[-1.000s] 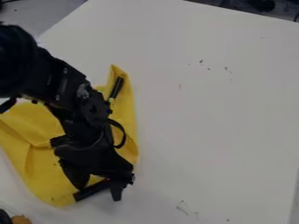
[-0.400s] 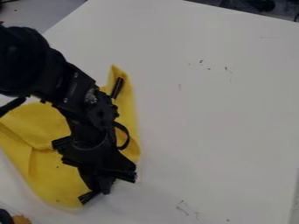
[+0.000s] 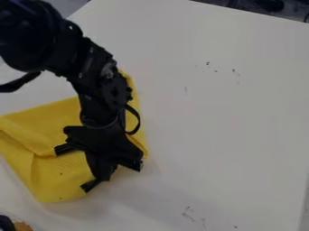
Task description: Fold the cloth from bottom right to top left
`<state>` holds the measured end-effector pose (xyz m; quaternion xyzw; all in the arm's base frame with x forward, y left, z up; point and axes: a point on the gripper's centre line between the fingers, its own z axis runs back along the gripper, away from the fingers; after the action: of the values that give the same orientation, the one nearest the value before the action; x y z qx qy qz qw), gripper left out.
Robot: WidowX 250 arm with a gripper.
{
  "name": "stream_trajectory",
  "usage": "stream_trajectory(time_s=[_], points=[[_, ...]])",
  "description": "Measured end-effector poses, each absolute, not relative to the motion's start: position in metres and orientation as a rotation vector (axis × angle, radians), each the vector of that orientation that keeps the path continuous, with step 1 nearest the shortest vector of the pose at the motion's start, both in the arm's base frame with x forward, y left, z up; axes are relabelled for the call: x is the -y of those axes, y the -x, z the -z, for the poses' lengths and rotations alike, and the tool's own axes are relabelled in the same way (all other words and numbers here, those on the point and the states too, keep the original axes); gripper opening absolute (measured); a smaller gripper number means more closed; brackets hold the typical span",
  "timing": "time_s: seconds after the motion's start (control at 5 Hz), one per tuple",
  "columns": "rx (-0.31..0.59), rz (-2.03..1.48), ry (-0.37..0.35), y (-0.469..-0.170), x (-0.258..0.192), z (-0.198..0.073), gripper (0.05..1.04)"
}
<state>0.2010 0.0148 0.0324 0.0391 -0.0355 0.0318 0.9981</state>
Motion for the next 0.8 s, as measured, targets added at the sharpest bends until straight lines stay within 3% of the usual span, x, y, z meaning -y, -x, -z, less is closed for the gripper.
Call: stream_trajectory(time_s=[0.2,0.4,0.8], points=[[0.06,0.013,-0.097,-0.226,-0.036,-0.055,0.059],[0.064,0.113,-0.088,-0.261,-0.083,-0.054,0.058],[0.052,0.176,0.013,-0.288,-0.142,-0.015,0.074]])
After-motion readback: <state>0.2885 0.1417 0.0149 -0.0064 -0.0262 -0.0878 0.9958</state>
